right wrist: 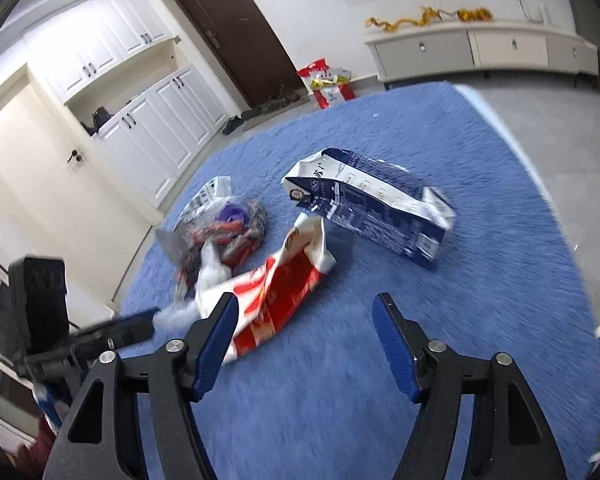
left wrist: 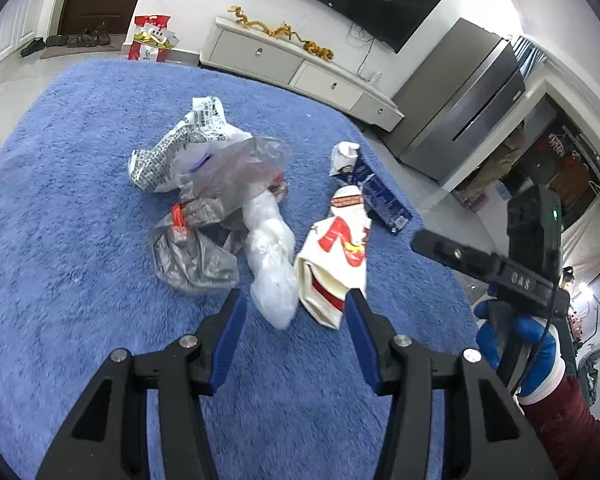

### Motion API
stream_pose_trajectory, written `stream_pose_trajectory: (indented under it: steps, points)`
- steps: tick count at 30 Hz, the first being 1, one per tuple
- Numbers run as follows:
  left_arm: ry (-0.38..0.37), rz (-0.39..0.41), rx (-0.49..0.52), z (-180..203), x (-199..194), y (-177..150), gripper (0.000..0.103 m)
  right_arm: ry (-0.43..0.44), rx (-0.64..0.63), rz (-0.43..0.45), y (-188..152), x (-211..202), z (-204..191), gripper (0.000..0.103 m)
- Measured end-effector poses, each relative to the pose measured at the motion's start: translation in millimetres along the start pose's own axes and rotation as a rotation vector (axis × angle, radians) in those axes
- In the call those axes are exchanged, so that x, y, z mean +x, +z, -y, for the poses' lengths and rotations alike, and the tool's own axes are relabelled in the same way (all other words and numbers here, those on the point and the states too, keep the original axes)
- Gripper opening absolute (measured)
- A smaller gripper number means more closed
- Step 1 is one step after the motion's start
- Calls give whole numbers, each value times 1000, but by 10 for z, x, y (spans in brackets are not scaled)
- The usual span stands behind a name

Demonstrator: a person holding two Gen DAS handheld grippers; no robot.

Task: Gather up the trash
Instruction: 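Grasp the clear plastic bag with the left tool while the right tool grasps the red-and-white chip bag, then carry both bags over the bin and open both tools to drop them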

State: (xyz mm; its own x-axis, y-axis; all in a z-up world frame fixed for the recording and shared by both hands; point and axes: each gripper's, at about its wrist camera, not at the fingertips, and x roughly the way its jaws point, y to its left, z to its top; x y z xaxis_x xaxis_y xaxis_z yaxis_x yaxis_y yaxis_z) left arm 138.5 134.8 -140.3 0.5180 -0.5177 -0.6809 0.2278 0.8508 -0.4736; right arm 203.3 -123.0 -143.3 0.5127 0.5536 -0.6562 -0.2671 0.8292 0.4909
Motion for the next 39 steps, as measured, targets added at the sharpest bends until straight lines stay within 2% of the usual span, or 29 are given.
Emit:
stream_pose_trajectory:
  steps: [4, 6, 10, 11, 12, 13, 20, 26, 30, 35, 39]
  points:
    - [6, -11, -18, -38, 107, 18, 48, 30, 43, -17, 105, 303, 1, 71]
    - [2, -16, -28, -50, 154, 8, 40, 22, 44, -31, 137, 435, -21, 71]
    - [-12, -28, -48, -84, 230, -8, 17, 30, 81, -55, 141, 624, -4, 68]
    - [-14, -29, -52, -87, 244, -14, 14, 31, 89, -50, 159, 643, 2, 61]
    - [-13, -27, -53, -108, 251, -24, 12, 28, 94, -47, 165, 652, 10, 45]
    - [-12, -24, -55, -109, 248, -36, 10, 39, 102, -53, 172, 658, 32, 41]
    - [-15, 0, -42, -37, 135, -160, 6, 85, 76, -51, 47, 531, -3, 37]
    - [-25, 20, -17, 141, -114, -313, 5, 133, 26, -36, -181, 206, -111, 36]
    - [-37, 31, -3, 269, -280, -363, 5, 148, 15, 5, -269, -138, -104, 36]
    - [-54, 33, 49, 584, -412, -321, 5, 127, 1, 89, -313, -684, 22, 36]
    - [-64, 20, 124, 991, -393, -193, 5, 61, 3, 174, -306, -1198, 261, 36]
